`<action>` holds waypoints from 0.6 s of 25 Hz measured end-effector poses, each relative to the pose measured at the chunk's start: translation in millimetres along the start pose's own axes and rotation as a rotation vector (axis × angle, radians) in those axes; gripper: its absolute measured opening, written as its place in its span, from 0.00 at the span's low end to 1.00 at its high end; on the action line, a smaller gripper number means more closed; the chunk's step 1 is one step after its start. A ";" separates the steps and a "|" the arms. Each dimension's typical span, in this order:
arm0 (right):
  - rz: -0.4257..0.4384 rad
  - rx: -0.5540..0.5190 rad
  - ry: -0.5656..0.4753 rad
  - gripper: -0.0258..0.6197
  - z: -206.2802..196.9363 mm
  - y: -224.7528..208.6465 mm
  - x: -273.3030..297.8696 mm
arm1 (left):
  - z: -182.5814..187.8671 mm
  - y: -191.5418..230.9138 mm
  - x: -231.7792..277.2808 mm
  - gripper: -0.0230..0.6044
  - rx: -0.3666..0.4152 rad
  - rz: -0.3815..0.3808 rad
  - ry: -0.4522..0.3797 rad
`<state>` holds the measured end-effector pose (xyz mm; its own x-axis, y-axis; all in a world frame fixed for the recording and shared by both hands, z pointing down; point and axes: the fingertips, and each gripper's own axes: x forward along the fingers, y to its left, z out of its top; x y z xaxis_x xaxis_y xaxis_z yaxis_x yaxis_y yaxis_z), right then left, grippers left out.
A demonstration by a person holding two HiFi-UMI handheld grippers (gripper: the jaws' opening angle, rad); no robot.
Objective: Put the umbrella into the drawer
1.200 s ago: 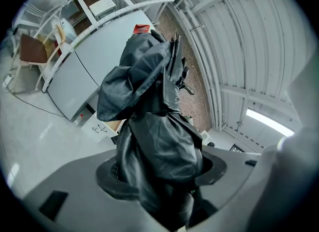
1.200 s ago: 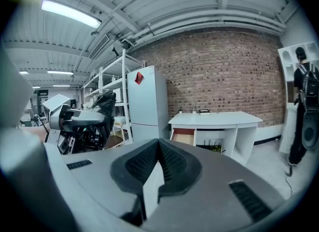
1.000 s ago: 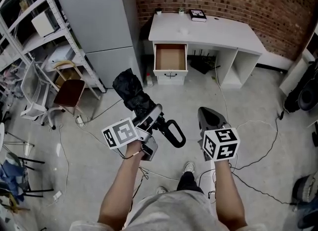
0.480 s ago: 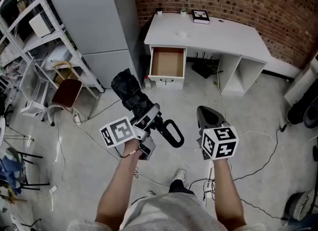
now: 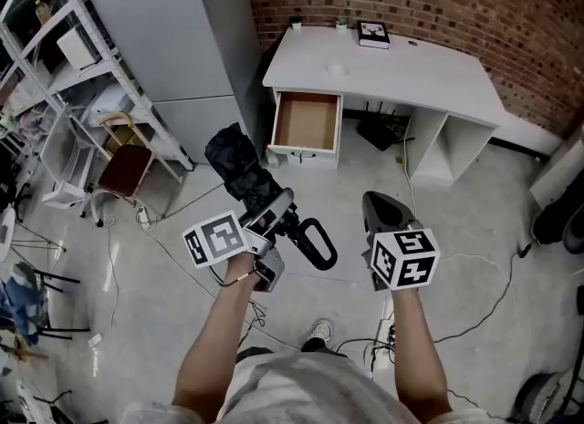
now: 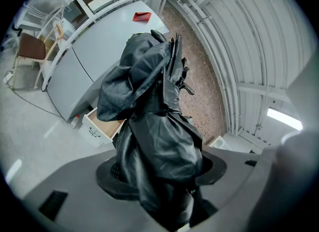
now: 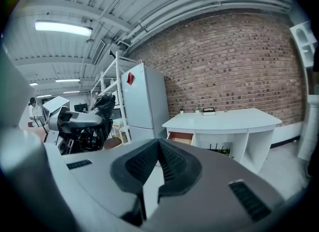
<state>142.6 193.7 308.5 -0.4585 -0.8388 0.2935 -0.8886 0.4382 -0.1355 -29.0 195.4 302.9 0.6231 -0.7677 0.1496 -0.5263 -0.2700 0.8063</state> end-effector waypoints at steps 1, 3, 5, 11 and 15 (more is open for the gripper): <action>0.001 0.001 0.000 0.04 -0.4 -1.4 0.4 | -0.2 0.0 1.9 0.47 -0.002 0.000 0.000; 0.001 0.003 0.000 0.04 -2.4 -3.5 1.2 | -1.7 1.4 5.4 0.47 -0.010 -0.002 0.000; 0.002 0.003 0.000 0.04 -3.5 -8.0 3.9 | -3.1 2.9 11.7 0.47 -0.013 0.001 0.003; 0.009 -0.004 0.001 0.04 0.1 -25.1 14.7 | -2.3 3.4 34.7 0.47 -0.009 0.001 0.006; 0.001 -0.014 -0.001 0.04 -7.1 -17.2 19.1 | -2.7 15.2 32.8 0.47 -0.015 -0.012 0.010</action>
<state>149.2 172.4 323.1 -0.4592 -0.8389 0.2922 -0.8879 0.4434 -0.1223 -15.0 167.7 321.6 0.6351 -0.7586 0.1453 -0.5100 -0.2706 0.8165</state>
